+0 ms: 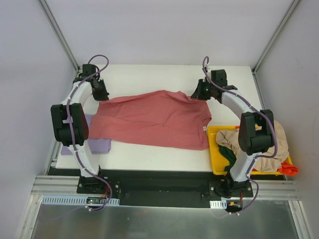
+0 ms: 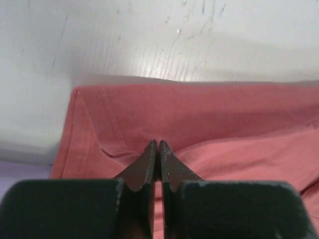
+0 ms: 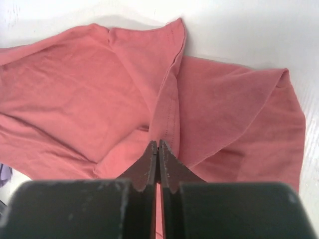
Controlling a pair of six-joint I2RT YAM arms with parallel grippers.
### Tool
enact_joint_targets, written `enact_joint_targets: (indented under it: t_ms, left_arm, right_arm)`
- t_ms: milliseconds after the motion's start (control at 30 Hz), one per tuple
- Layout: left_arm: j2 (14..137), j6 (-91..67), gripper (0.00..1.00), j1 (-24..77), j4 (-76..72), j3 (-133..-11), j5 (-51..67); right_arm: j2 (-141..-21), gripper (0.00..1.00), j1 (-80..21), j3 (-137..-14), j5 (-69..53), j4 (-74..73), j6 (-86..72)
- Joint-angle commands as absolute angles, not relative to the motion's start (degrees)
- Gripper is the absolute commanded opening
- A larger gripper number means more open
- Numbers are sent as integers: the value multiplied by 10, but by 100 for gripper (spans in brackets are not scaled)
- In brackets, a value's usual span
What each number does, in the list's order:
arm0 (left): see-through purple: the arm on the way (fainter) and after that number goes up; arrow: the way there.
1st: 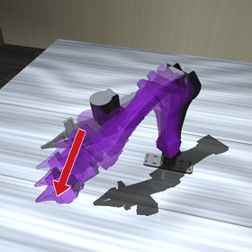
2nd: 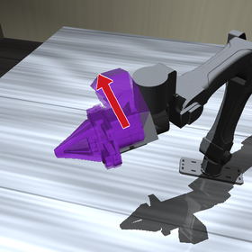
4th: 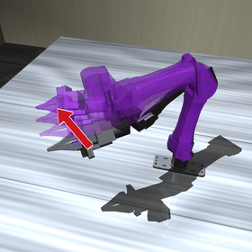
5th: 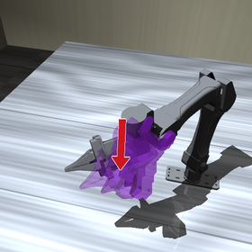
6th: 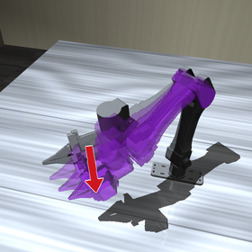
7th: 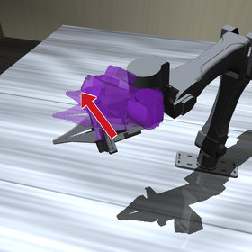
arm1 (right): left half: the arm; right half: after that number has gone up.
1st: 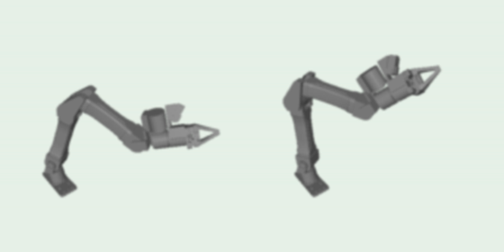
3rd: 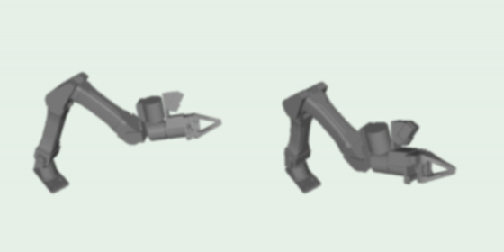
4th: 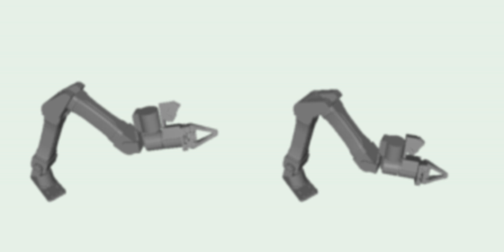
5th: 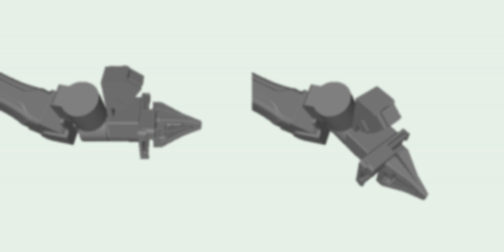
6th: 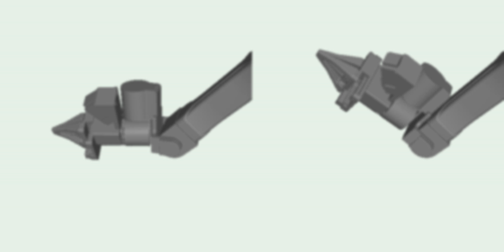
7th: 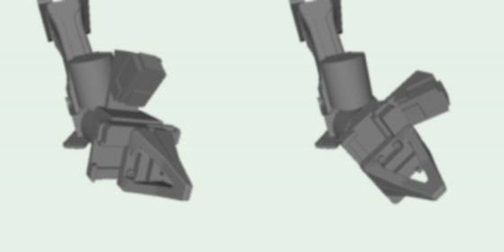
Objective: Fold and stack the t-shirts
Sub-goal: Grap the side of the flattened tshirt furthest away from the robot with both arms, then fold the other side of the tshirt into a rectangle
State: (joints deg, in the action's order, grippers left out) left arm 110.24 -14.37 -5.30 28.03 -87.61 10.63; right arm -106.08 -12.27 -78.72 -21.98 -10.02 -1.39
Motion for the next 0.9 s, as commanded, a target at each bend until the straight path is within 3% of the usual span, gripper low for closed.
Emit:
enact_joint_targets:
  t_ms: [0,867]
  left_arm:
    - [1023,-129,0,-53,244,-824,55]
    - [876,-118,0,-53,208,-679,-54]
  right_arm:
    - [-983,0,-127,-752,-223,-104,30]
    - [-803,0,-126,-646,-220,-177,92]
